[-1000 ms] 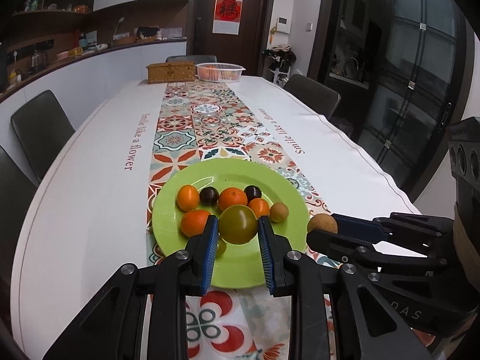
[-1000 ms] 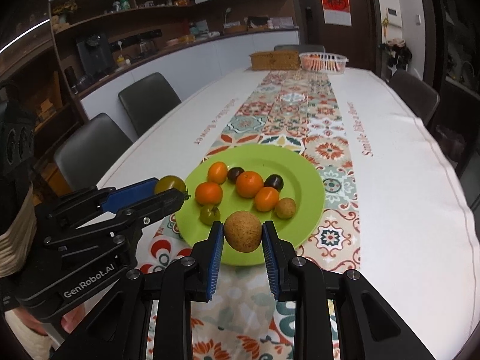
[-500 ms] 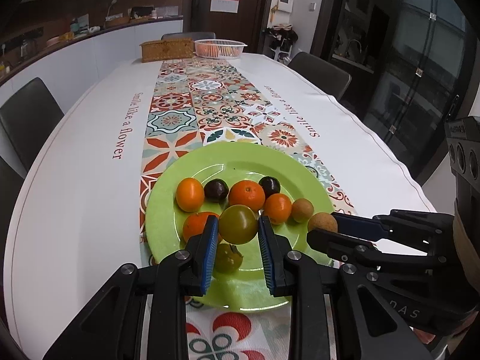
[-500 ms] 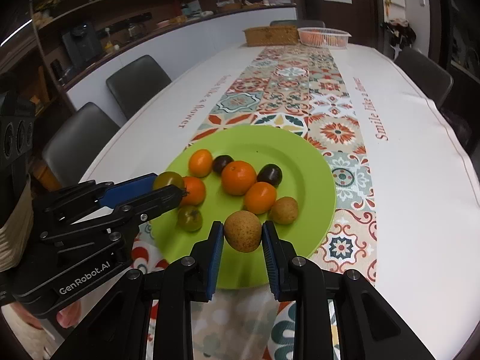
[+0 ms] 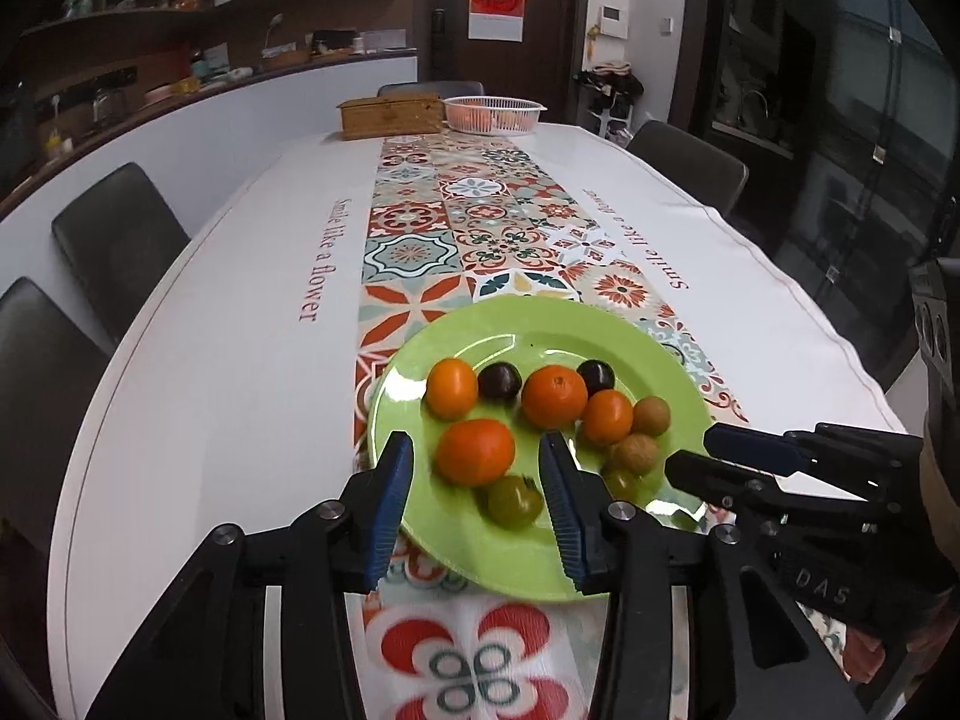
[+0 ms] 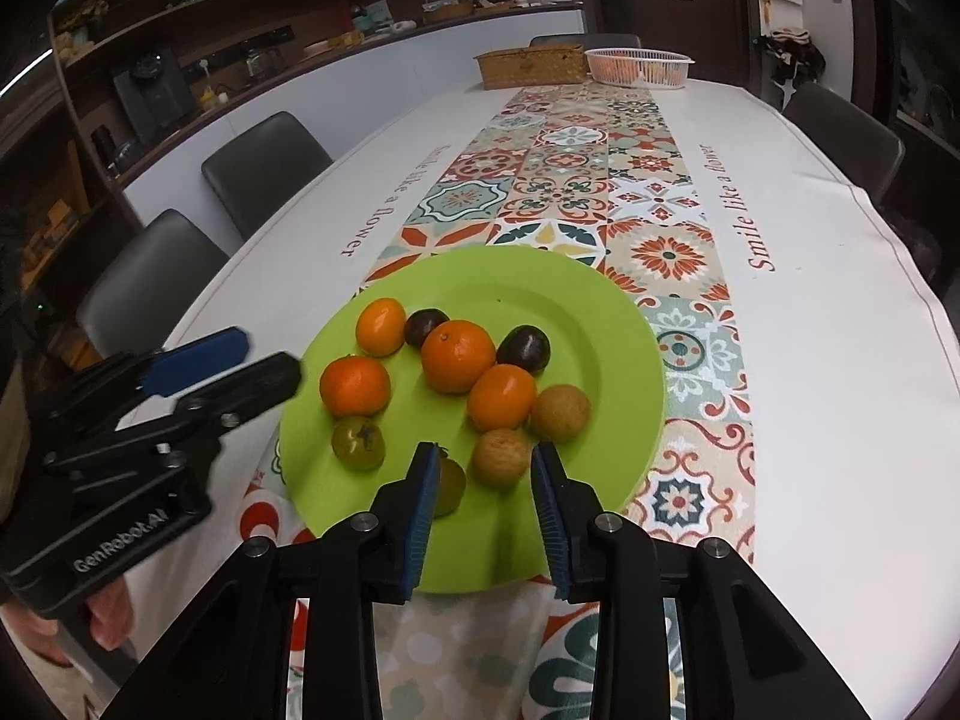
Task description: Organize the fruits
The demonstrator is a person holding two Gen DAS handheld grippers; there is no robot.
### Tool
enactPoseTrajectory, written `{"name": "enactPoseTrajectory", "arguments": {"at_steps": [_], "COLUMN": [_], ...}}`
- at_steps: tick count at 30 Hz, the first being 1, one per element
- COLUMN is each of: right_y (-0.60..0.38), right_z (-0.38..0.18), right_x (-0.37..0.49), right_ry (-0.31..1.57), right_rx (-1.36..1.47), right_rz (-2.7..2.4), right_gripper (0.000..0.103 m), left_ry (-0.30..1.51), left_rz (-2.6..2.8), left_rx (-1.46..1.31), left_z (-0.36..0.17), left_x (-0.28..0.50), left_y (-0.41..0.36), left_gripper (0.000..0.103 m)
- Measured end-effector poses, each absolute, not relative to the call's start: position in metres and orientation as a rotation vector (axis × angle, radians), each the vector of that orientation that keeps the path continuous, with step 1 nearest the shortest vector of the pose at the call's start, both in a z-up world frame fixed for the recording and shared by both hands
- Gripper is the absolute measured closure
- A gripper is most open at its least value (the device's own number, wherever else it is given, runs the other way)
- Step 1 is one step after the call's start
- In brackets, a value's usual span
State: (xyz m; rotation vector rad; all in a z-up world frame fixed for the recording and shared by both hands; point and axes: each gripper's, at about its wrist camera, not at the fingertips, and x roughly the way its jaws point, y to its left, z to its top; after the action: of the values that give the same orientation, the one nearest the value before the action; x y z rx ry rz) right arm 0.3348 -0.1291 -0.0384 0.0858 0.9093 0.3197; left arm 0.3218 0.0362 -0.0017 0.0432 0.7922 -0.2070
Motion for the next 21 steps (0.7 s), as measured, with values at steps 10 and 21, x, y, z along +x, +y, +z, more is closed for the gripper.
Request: {"name": "enactPoseTrajectory", "arguments": {"at_steps": [10,21], "right_y": [-0.141,-0.163], "right_z": [-0.008,0.036], "right_x": [0.278,0.203], "right_ry": [0.81,0.687], "right_rx": [0.044,0.077], "right_rz": [0.255,0.215], "right_gripper": [0.06,0.043], "left_ry": [0.709,0.622], "left_rz": [-0.157,-0.129], "left_rx": [0.073,0.088], "left_z": [0.026,0.065], "left_x": [0.262,0.196], "left_y": [0.032,0.019], "left_gripper": [0.047,0.027]}}
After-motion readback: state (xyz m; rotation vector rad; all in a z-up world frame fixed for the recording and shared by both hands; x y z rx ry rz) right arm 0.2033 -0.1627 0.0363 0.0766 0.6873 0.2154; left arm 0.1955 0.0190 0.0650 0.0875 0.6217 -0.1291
